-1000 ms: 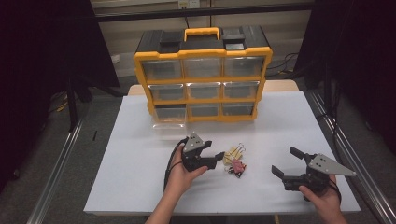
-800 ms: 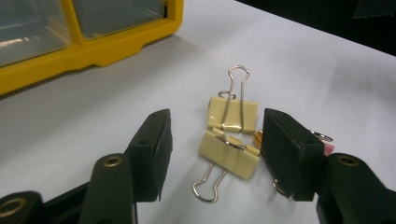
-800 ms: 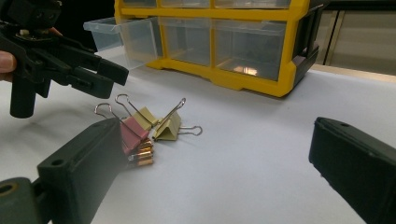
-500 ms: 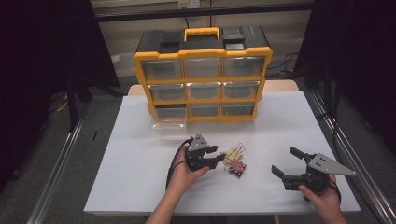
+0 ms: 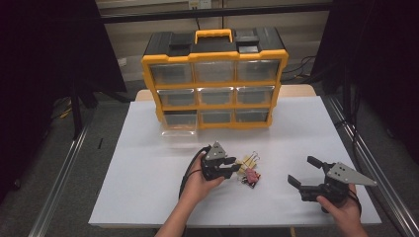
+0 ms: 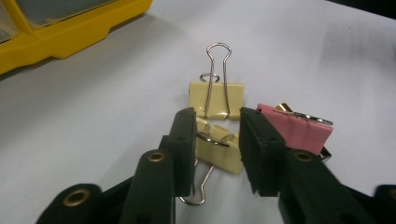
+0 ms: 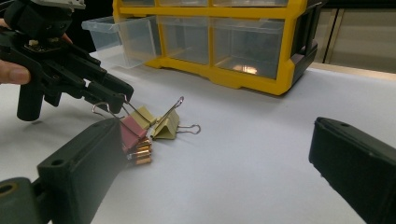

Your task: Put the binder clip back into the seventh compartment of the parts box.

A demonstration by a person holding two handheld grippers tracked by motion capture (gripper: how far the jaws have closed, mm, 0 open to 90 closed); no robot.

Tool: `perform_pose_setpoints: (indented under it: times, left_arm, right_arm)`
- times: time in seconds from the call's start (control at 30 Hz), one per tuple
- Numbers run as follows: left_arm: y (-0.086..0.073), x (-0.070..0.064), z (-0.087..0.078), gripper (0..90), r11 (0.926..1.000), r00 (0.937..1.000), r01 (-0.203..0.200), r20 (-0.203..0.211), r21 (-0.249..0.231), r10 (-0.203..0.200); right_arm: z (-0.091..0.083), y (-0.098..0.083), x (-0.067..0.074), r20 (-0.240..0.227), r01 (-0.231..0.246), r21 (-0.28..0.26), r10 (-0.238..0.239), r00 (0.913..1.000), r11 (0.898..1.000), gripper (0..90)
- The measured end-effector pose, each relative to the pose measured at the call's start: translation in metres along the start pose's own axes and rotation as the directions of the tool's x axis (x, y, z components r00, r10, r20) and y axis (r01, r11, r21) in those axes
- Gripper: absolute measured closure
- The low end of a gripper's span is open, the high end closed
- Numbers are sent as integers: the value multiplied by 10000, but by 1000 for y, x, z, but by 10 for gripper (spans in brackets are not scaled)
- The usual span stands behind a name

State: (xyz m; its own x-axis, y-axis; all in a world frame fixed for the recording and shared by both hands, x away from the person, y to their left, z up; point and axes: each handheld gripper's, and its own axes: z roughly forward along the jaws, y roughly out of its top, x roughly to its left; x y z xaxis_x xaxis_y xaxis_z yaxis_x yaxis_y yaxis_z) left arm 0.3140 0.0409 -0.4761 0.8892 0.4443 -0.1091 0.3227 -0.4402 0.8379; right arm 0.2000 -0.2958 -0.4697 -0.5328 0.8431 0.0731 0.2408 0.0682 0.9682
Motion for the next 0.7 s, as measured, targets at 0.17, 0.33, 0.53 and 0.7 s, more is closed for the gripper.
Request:
perform_pose_setpoints:
  times: [0.17,0.33,0.53,0.7]
  left_arm:
    - [0,0,-2,736,9999,9999,125,-74,97,-124]
    - [-1,-1,-6,744,9997,9997,205,-119,137,-204]
    - [-4,3,-16,745,9991,9985,415,-351,72,-412]
    - [-9,5,-26,745,9984,9974,529,-504,210,-517]
  right_arm:
    - [0,0,0,-3,7,15,-7,10000,10000,26]
    - [0,0,-1,-69,108,83,-108,9999,9999,26]
    - [0,0,0,-62,99,67,-98,9999,9999,26]
    - [1,0,0,-53,117,60,-117,9999,9999,26]
